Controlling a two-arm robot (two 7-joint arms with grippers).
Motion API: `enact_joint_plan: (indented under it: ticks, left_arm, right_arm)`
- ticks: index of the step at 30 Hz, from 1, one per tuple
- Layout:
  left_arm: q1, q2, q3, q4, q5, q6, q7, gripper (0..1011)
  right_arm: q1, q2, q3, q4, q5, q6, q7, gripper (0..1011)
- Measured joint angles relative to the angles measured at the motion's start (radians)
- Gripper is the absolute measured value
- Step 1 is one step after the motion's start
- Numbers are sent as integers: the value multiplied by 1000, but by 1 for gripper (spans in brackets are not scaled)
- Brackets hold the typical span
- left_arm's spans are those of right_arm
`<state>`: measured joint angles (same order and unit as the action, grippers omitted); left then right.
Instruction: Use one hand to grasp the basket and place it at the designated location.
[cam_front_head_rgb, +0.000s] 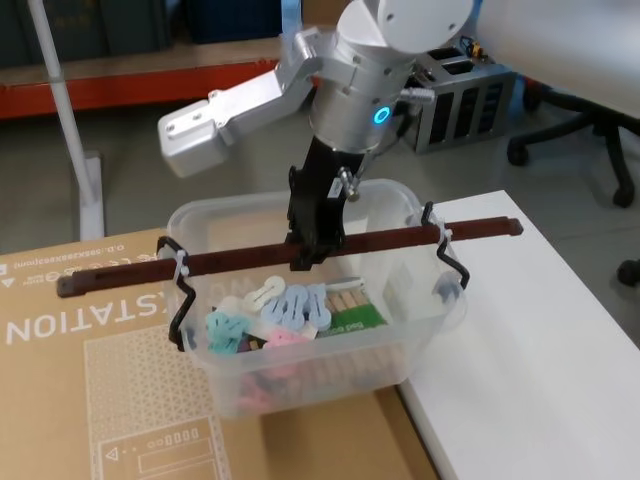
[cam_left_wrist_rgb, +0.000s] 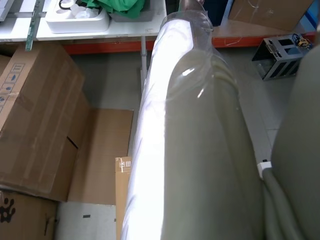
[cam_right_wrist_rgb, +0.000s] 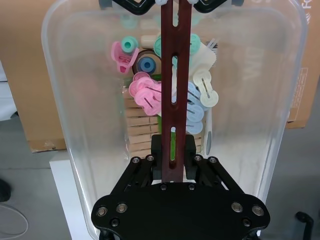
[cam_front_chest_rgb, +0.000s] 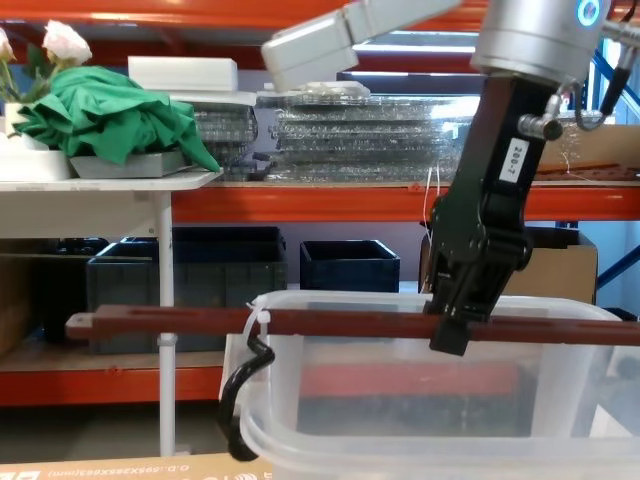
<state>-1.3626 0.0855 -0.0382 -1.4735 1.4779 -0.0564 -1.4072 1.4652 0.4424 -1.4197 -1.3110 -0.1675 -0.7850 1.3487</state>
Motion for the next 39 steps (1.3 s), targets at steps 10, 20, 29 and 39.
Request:
enact_joint_plan:
  ticks: [10, 20, 29, 39]
  left_arm:
    - [0, 0, 0, 0, 0, 0, 0, 0]
    - [0, 0, 0, 0, 0, 0, 0, 0]
    - [0, 0, 0, 0, 0, 0, 0, 0]
    - [0, 0, 0, 0, 0, 0, 0, 0]
  right_arm:
    - [-1, -13, -26, -22, -14, 18, -21, 239]
    - [-18, -16, -44, -56, -53, 91, -66, 239]
    - [-23, -30, -67, -56, -61, 128, -84, 239]
    - [-29, -64, -106, -25, -66, 127, -93, 239]
